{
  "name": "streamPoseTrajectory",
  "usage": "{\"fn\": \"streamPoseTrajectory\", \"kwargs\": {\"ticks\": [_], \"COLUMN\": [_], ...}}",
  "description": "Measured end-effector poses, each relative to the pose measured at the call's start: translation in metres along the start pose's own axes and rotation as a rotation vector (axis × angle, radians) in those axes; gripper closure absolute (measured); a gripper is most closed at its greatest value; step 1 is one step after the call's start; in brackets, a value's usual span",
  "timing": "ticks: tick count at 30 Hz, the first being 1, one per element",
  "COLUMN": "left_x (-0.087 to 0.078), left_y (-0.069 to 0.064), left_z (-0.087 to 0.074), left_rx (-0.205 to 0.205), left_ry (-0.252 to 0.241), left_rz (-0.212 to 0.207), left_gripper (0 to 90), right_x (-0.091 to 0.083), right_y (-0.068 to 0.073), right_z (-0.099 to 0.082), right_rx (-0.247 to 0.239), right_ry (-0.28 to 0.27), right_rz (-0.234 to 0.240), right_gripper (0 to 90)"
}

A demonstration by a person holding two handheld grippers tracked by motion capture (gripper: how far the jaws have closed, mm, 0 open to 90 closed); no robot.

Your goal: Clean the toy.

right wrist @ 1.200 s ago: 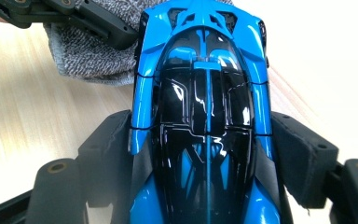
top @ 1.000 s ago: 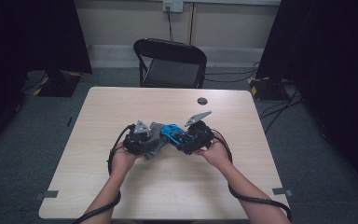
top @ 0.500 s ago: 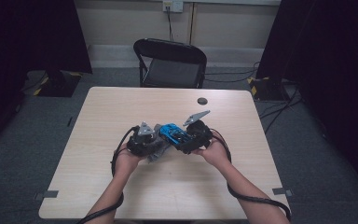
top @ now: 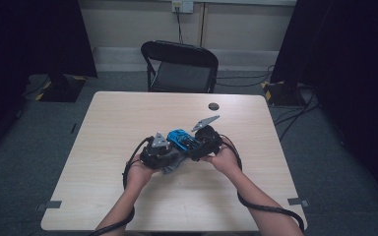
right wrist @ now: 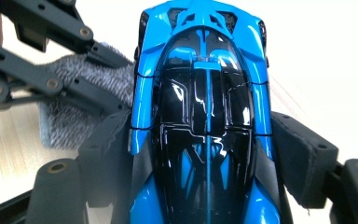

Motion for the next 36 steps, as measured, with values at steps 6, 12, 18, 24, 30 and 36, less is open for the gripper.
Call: {"fn": "streamPoseTrajectory", "kwargs": {"ticks": [6,12,18,24,30,36], "left_x": [0.005,0.01,0.013,0.015,0.016,0.019], "left_y": [-0.013,-0.024,-0.035,-0.044,-0.054,-0.064], "left_z": [0.003,0.006,0.008,0.009,0.011,0.013], "left_rx": [0.017,0.035,0.05,0.063,0.068,0.084], "left_ry": [-0.003,-0.003,-0.002,-0.004,-0.015,-0.02], "left_rz": [-0.024,-0.045,-0.064,-0.08,-0.1,-0.123], "left_gripper": [74.3,74.3,74.3,74.2,74.3,74.2], "right_x": [0.0,0.0,-0.002,-0.001,-0.001,-0.002], "right_y": [-0.002,-0.004,-0.007,-0.009,-0.009,-0.01], "right_z": [0.002,0.002,0.003,0.005,0.008,0.009], "right_rx": [0.006,0.01,0.015,0.024,0.031,0.035], "right_ry": [-0.002,-0.003,-0.007,-0.014,-0.022,-0.026], "right_rz": [-0.006,-0.01,-0.013,-0.018,-0.016,-0.019], "right_gripper": [26.3,26.3,26.3,26.3,26.3,26.3]}}
Point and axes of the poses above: each handheld gripper's, and its own axes: x roughly forward along the jaws, z roughly out of its top, y roughly to its left, the point moved 10 cm from there along x, roughly forward along the jaws
